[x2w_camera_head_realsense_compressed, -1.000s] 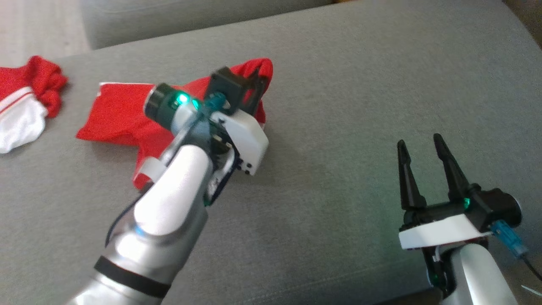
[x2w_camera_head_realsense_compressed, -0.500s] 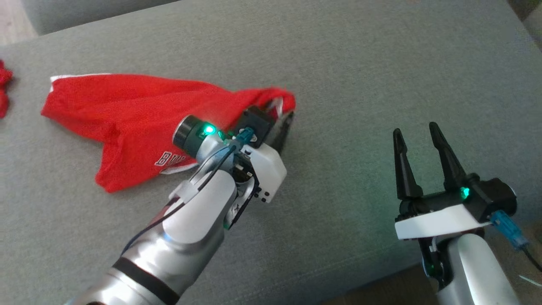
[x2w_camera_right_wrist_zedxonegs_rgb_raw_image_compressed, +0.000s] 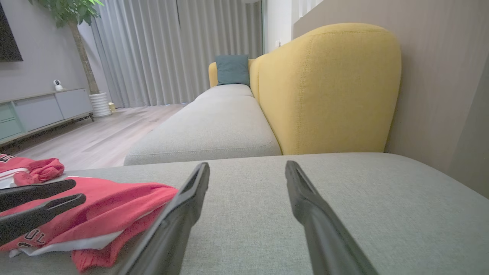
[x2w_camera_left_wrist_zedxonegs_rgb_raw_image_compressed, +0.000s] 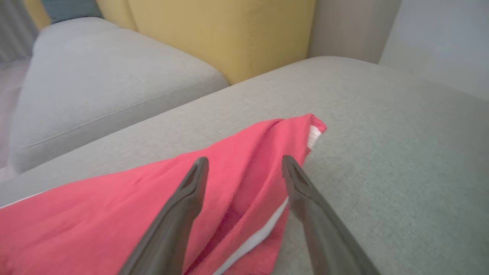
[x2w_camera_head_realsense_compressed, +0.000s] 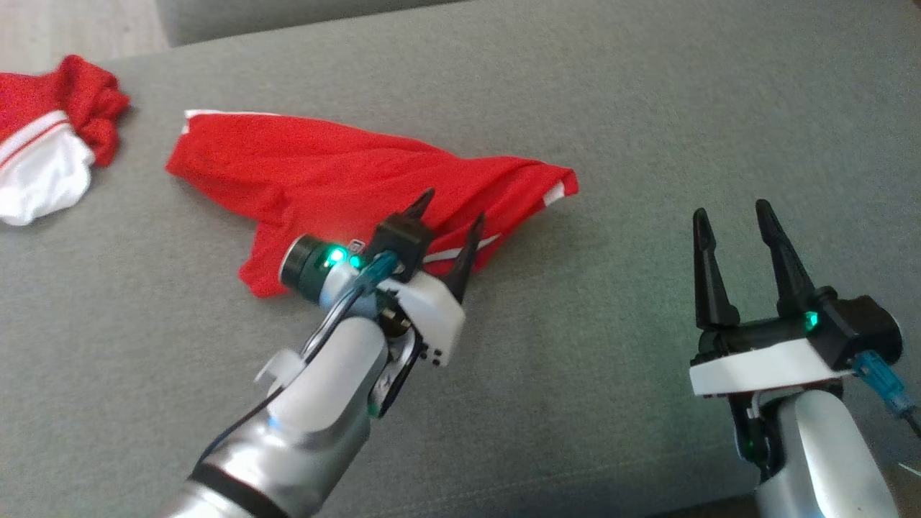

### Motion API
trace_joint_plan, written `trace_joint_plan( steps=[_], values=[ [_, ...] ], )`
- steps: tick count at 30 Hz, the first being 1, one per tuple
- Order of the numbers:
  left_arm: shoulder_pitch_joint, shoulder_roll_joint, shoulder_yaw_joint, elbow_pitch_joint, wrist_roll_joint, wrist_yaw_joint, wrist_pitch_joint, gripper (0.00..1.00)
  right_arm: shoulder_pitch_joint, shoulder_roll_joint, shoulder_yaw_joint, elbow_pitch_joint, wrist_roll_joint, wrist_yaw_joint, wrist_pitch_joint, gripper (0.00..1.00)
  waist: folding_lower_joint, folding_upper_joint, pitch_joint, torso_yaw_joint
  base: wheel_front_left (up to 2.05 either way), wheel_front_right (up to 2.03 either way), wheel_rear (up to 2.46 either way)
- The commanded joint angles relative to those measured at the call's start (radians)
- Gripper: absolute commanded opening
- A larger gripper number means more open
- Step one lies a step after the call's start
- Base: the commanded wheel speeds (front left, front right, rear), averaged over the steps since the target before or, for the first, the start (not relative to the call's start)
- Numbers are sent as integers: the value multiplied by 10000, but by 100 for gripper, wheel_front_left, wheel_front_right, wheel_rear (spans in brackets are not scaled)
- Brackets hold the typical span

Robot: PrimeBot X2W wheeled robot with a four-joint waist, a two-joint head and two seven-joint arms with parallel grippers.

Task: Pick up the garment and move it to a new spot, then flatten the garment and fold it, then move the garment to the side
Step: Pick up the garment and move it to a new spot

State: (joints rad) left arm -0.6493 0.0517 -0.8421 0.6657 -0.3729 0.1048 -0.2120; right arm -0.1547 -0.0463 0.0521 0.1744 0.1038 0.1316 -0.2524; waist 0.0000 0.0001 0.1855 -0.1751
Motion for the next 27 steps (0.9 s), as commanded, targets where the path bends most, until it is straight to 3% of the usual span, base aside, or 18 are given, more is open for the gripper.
trace_joint_plan(
  steps=[1, 8, 16, 27],
  values=[
    [-23, 244, 464, -398, -95, 124, -217, 100, -175, -39, 138, -289, -85, -9, -94, 100, 0, -1, -266, 280, 0, 0, 0],
    [1074, 670, 1253, -1364, -314, 732, -481, 100, 64, -39, 13, -201, -229, -9, -94, 100, 0, -1, -795, 624, 0, 0, 0],
    [3586, 1146, 3008, -3885, 80, 1736, -495, 100, 576, -39, -94, -169, -262, -9, -94, 100, 0, -1, -1381, 844, 0, 0, 0],
    [5866, 1092, 4512, -5462, 950, 1634, -497, 100, 1264, -39, 31, -178, -12, -9, -94, 100, 0, -1, -1740, 963, 0, 0, 0]
  ],
)
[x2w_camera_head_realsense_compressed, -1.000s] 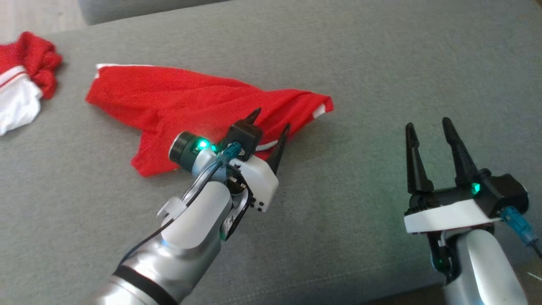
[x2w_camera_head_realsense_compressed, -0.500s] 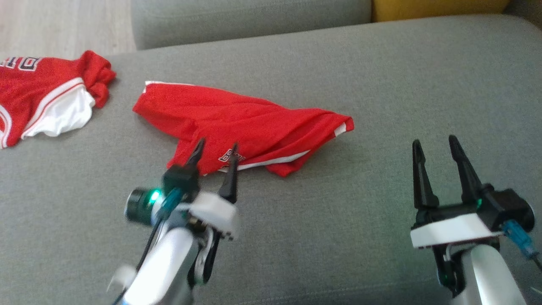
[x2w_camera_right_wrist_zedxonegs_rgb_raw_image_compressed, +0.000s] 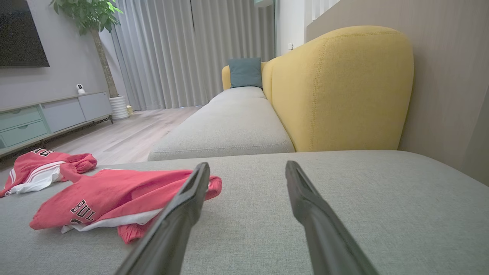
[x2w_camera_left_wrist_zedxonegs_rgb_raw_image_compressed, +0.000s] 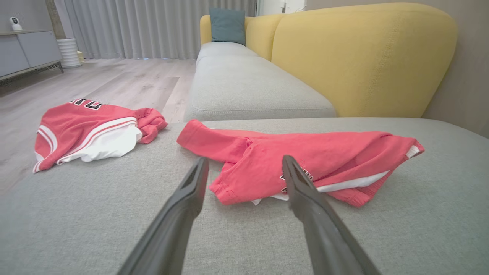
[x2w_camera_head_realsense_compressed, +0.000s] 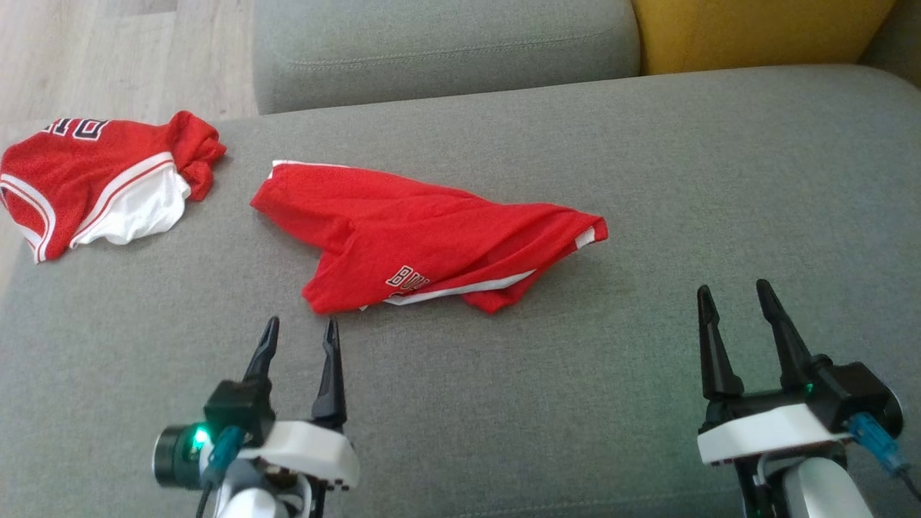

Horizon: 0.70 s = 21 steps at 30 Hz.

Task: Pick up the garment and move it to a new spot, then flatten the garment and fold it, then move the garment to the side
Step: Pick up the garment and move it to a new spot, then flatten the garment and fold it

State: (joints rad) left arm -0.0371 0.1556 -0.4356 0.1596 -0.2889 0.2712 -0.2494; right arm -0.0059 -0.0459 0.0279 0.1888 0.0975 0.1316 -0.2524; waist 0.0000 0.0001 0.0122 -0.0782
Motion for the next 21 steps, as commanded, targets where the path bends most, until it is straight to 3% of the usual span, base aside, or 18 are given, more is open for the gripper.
trace_joint_plan(
  steps=[1, 21],
  values=[
    [-121, 13, 548, -493, 184, -62, -123, 100, -203, -43, 292, -326, 74, -9, -94, 100, 0, -1, -15, -12, 0, 0, 0],
    [705, -666, 1760, -598, 1061, -879, -124, 100, -185, -43, 329, -256, 150, -9, -94, 100, 0, -1, 53, 18, 0, 0, 0]
  ],
)
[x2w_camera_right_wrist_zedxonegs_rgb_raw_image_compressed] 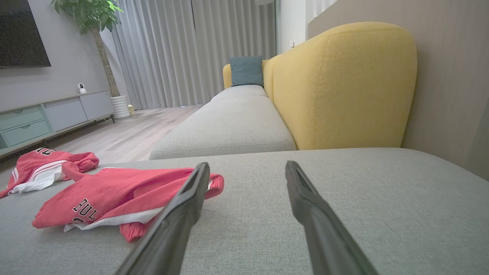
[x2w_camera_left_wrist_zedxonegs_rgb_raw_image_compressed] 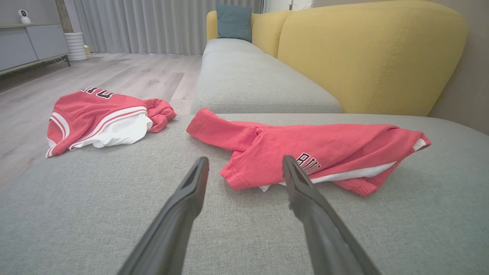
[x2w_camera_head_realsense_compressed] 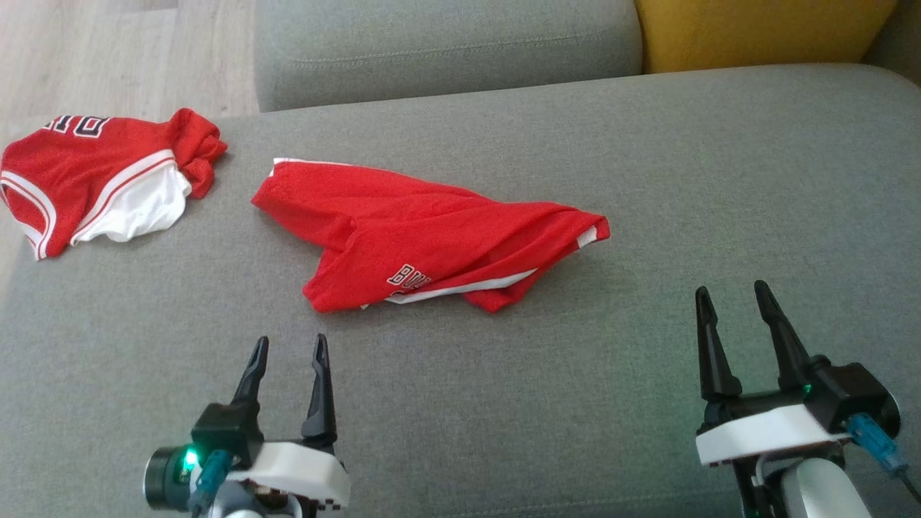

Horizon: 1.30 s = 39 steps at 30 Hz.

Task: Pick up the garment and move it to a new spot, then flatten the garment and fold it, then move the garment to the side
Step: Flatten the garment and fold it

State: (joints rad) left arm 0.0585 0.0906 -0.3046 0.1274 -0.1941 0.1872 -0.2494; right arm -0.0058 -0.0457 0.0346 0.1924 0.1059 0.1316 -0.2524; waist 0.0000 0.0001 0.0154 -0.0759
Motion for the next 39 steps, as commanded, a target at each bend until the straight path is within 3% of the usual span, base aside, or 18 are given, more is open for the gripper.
trace_joint_plan(
  steps=[1, 9, 21, 34, 35, 36, 37, 39],
  values=[
    [-251, -16, 451, -276, 114, -39, -124, 100, -186, -45, 262, -293, 65, -9, -94, 100, 0, -1, 21, -4, 0, 0, 0],
    [-663, -131, 343, 145, 438, -405, -124, 100, -304, -45, 215, -395, 58, -9, -94, 100, 0, -1, 414, 18, 0, 0, 0],
    [-3100, -166, -357, 2042, 1257, -977, -124, 100, -1071, -45, 530, -548, 63, -9, -94, 100, 0, -1, 1938, -487, 0, 0, 0],
    [-5109, 4, -529, 4226, 1701, -965, -124, 100, -1641, -45, 618, -656, 268, -9, -94, 100, 0, -1, 3084, -917, 0, 0, 0],
    [-5196, 15, -525, 4319, 1714, -933, -124, 81, -1653, -45, 617, -651, 282, -9, -94, 100, 0, -1, 3095, -925, 0, 0, 0],
    [-5271, 29, -517, 4391, 1720, -903, -124, 36, -1662, -45, 617, -644, 300, -9, -94, 100, 0, -1, 3098, -931, 0, 0, 0],
    [-5331, 40, -509, 4442, 1715, -884, -124, 2, -1672, -45, 617, -638, 320, -9, -94, 100, 0, -1, 3096, -935, 0, 0, 0],
    [-5414, 67, -496, 4431, 1713, -839, -124, 0, -1693, -45, 614, -626, 356, -9, -94, 100, 0, -1, 3072, -931, 0, 0, 0]
  ],
)
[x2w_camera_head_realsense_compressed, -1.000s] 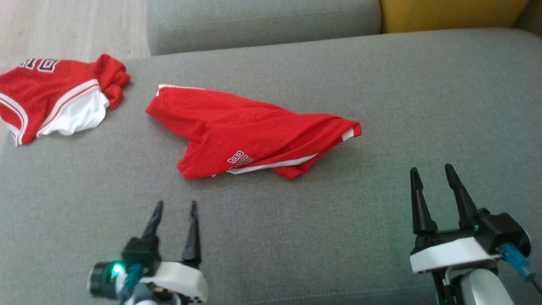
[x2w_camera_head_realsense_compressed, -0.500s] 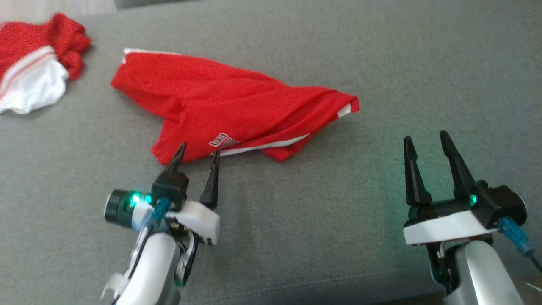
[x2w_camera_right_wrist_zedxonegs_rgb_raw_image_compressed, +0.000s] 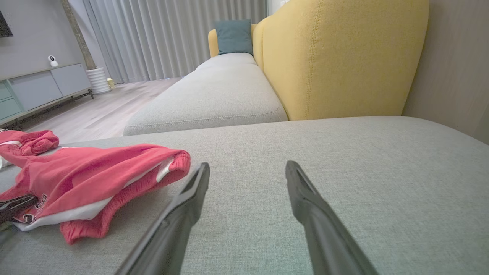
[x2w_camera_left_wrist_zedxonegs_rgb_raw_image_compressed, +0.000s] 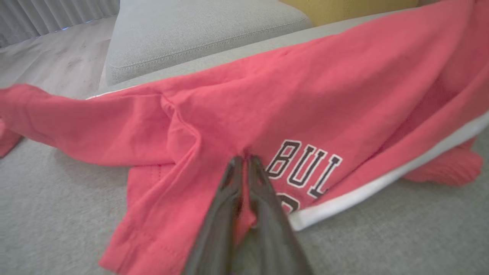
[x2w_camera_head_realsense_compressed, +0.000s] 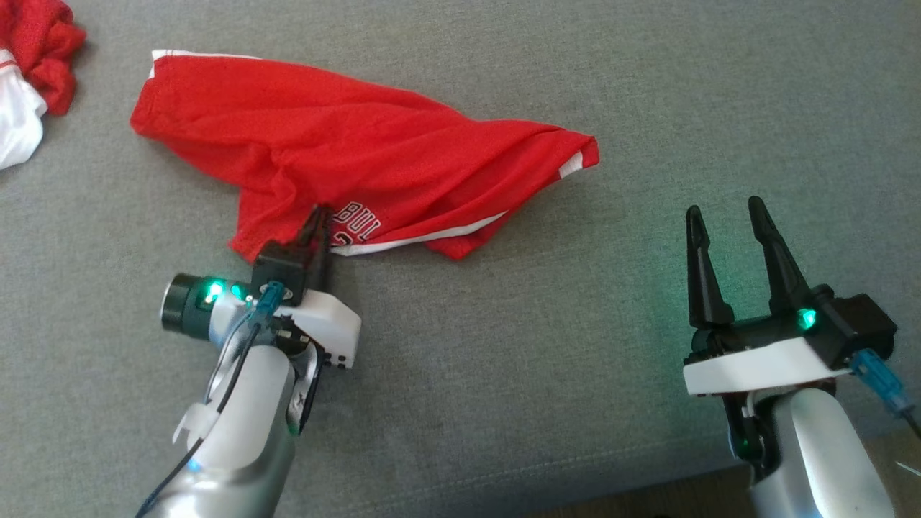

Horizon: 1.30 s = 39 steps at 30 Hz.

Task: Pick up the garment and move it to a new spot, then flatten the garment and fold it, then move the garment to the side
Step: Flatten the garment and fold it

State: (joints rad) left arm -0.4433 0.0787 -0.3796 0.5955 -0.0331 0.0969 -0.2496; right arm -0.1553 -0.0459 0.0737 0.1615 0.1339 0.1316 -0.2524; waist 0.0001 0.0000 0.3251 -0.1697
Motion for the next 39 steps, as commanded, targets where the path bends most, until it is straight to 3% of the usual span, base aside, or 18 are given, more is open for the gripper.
trace_joint_plan(
  steps=[1, 13, 19, 24, 30, 31, 32, 33, 39],
  values=[
    [-415, 205, 250, -314, 111, 86, -122, 0, -205, -43, 217, -309, 87, -9, -94, 100, -1, 0, -46, 17, 0, 0, 0],
    [-173, 586, 215, -2091, 255, 293, -122, 0, -163, -43, 163, -272, 90, -9, -94, 100, -1, 0, -445, 260, 0, 0, 0],
    [-1131, 1064, 158, -2722, 674, 279, -122, 0, -229, -43, 323, -344, 121, -9, -94, 100, -1, 0, -238, 109, 0, 0, 0],
    [-3076, 1446, 243, -1250, 1042, 201, -108, 0, -493, -43, 599, -416, 249, -9, -94, 100, -1, 0, 434, -551, 0, 0, 0],
    [-4405, 1385, 271, 806, 1040, 174, -69, 0, -769, -43, 735, -514, 489, -9, -94, 100, -1, 0, 1117, -1193, 0, 0, 0],
    [-4533, 1345, 264, 1038, 1021, 184, -77, 39, -786, -43, 722, -531, 512, -9, -94, 100, -1, 0, 1179, -1238, 0, 0, 0],
    [-4632, 1292, 253, 1205, 996, 199, -88, 93, -789, -43, 693, -542, 531, -9, -94, 100, -1, 0, 1219, -1256, 0, 0, 0],
    [-4699, 1232, 259, 1315, 946, 219, -98, 100, -787, -43, 662, -547, 542, -9, -94, 100, -1, 0, 1243, -1258, 0, 0, 0],
    [-4209, 872, 442, 424, 341, 391, -118, 100, -726, -43, 423, -517, 524, -9, -94, 100, -1, 0, 953, -758, 0, 0, 0]
  ],
)
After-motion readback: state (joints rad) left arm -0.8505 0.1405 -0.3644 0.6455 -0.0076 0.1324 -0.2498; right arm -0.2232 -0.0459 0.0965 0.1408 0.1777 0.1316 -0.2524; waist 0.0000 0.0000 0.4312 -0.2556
